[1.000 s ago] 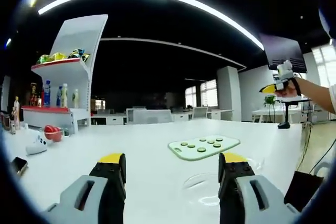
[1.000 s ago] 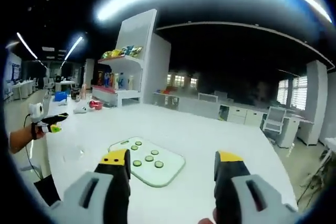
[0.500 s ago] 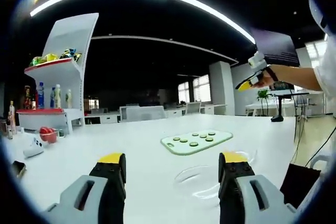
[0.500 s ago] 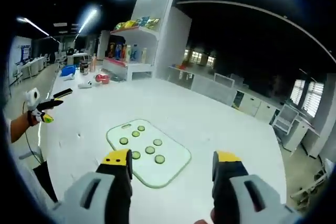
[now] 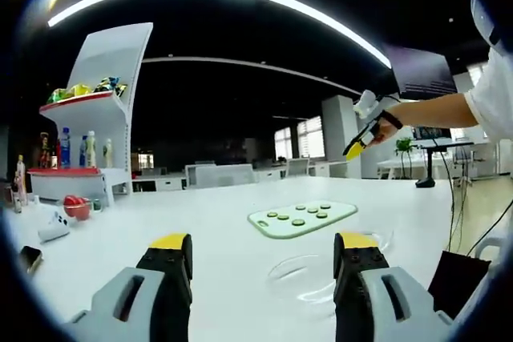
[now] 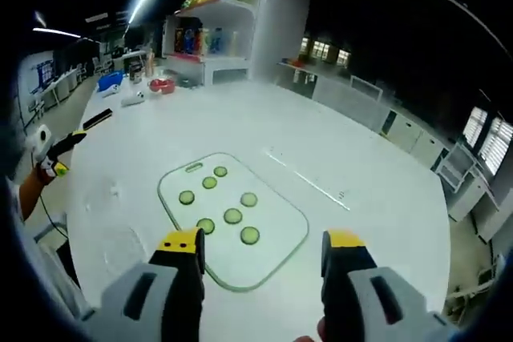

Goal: Open the petri dish lid, add cucumber slices into the petri dish, and close the lid

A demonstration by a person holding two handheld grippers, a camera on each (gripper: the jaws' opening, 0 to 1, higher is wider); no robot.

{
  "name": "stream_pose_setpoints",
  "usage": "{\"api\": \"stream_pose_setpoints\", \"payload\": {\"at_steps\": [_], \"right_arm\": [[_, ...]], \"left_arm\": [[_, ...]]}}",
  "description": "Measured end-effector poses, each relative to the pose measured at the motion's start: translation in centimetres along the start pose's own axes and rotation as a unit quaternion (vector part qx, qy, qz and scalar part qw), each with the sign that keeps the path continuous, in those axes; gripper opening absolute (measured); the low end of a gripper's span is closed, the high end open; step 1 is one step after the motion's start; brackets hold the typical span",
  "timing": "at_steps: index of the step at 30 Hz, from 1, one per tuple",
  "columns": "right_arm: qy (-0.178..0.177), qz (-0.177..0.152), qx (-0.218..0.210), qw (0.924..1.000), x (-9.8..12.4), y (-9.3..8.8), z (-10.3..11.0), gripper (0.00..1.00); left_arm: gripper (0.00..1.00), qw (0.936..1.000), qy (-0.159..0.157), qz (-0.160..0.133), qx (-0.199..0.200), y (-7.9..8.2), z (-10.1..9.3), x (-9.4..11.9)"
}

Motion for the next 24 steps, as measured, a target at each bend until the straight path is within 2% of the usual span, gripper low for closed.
{"api": "stream_pose_setpoints", "payload": {"at_steps": [1, 6, 8, 11, 18, 24], "right_arm": [[0.001, 0.007, 0.003, 1.0000, -0.3, -0.1, 0.5, 0.58], [0.004, 0.032, 0.003, 0.9995, -2.4, -0.4, -0.3, 0.58], [0.010, 0.036, -0.005, 0.9993, -2.8, -0.6, 0.3, 0.57], [0.015, 0.045, -0.011, 0.9988, -4.1, -0.8, -0.6, 0.55], [0.024, 0.061, -0.026, 0.9975, -5.7, -1.8, -0.2, 0.54], [0.033, 0.071, -0.027, 0.9966, -7.3, -1.8, -0.3, 0.53]], "left_arm": [[0.72, 1.0000, 0.000, 0.000, -0.002, 0.0, 0.0, 0.1], [0.72, 1.0000, 0.001, 0.001, -0.002, -0.2, 0.1, 0.3], [0.72, 1.0000, 0.003, 0.001, -0.003, -0.2, 0.2, 0.3], [0.72, 1.0000, 0.003, 0.000, -0.005, -0.1, 0.1, 0.3], [0.72, 0.9999, 0.005, -0.003, -0.011, 0.1, 0.0, 0.3], [0.72, 0.9999, 0.011, -0.002, -0.012, 0.1, 0.1, 0.4]]}}
Point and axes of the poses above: the point that each gripper's makers call its tool centre point, and the gripper's own axes: x roughly backward along the fingers, z roughly to its left, y roughly out of its top, the point moved 10 cm from there along x, roughly backward along the fingers, and after that the axes turned 12 degrees about y, right-handed, at the moved point
